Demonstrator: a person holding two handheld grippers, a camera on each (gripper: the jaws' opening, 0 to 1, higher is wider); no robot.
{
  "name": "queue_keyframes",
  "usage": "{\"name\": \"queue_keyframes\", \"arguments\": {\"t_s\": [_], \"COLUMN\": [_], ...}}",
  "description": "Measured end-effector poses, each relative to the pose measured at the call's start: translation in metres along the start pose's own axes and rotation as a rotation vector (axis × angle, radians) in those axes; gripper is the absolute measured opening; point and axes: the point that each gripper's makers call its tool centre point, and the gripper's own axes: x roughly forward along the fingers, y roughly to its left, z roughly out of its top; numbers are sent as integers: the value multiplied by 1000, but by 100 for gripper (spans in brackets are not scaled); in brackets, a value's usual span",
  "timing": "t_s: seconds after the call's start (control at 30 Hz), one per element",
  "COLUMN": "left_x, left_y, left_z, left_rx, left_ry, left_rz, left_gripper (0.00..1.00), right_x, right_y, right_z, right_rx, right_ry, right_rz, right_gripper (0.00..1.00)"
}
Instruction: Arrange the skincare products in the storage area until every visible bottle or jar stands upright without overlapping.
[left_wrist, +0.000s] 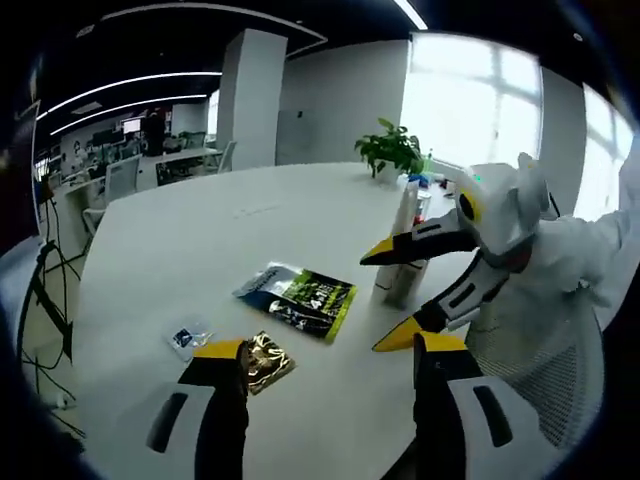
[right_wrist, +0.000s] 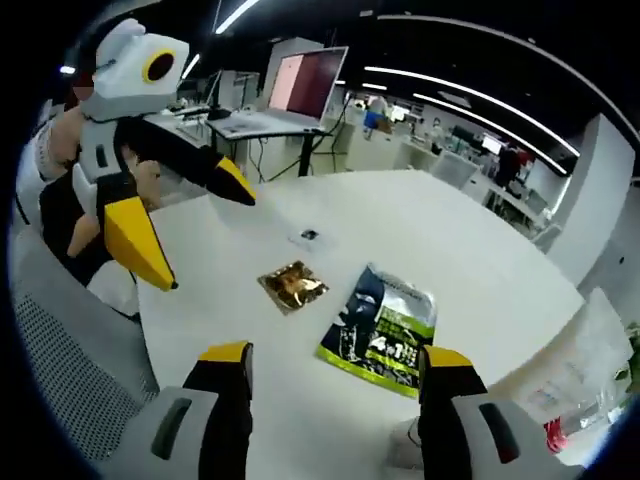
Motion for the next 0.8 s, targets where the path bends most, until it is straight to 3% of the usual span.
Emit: {"name": "queue_keyframes", "arguments": {"t_s": [0.1, 0.27, 0.33, 0.4, 0.43, 0.53, 0.67, 0.8], "left_x": [0, -4, -5, -6, -6, -5, -3, -2], "left_y": [-1, -1, 4, 6, 5, 6, 7, 15], "left_z": [2, 6, 5, 4, 3, 0, -2, -4], "left_rx": [-11, -13, -20, -24, -25, -31, -38, -63], "left_ry": [-6, -16, -22, -21, -19, -11, -10, -17], "left_rz": [1, 1, 4, 3, 1, -9, -26, -23], "left_gripper": [66, 66, 66, 66, 66, 66, 65, 64], "right_x": [16, 38, 44, 51, 54, 63, 81, 89], "right_y": [-1, -10, -15, -24, -31, -30, -40, -49], "right_z": [0, 5, 7, 5, 3, 0, -12, -13], "right_rx": [34, 144, 194, 209, 207, 218, 289, 296], "right_ry": [7, -18, -33, -27, -19, 0, 52, 68], "right_rz": [-11, -68, -100, -149, -180, -160, -172, -191], "right_gripper": [79, 81, 87, 100, 100, 100, 99, 97]}}
